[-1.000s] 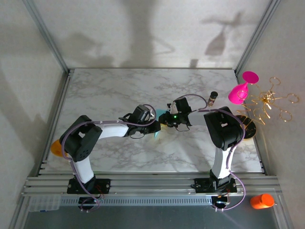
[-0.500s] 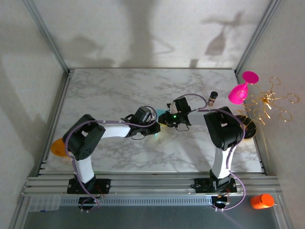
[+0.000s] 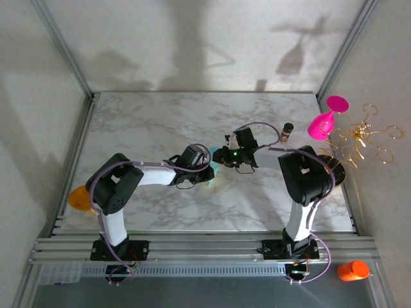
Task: Fold a paper plane with a square sheet of paper (pick it up from the middle)
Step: Fifth fold the wing at the center of the table.
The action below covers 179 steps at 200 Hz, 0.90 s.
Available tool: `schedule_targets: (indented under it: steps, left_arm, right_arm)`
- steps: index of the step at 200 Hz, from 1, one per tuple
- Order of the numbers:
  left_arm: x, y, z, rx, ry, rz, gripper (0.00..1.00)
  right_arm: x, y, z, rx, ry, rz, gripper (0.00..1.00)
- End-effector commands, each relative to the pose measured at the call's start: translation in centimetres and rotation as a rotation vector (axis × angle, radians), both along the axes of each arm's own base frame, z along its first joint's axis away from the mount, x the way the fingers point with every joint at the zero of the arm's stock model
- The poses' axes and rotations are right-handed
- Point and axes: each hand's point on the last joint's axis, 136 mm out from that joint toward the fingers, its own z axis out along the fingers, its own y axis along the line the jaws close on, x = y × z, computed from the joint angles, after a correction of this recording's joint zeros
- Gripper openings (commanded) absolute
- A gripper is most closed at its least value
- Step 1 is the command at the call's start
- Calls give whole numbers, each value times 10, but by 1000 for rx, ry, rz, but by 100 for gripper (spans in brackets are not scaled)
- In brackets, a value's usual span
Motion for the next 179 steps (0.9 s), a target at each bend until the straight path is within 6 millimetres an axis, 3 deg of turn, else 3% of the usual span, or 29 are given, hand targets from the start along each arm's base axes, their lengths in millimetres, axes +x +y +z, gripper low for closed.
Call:
schedule_targets:
  steps: [1, 42, 179]
  left_arm:
    - [-1, 7, -13, 32, 13, 23, 10]
    - [0, 9, -11, 31, 10, 29, 9]
    - [-3, 17, -24, 79, 35, 46, 1]
  right_arm:
    - [6, 2, 19, 1, -51, -11, 28]
    - [1, -1, 19, -13, -51, -12, 28]
    - [-25, 1, -14, -109, 55, -23, 12]
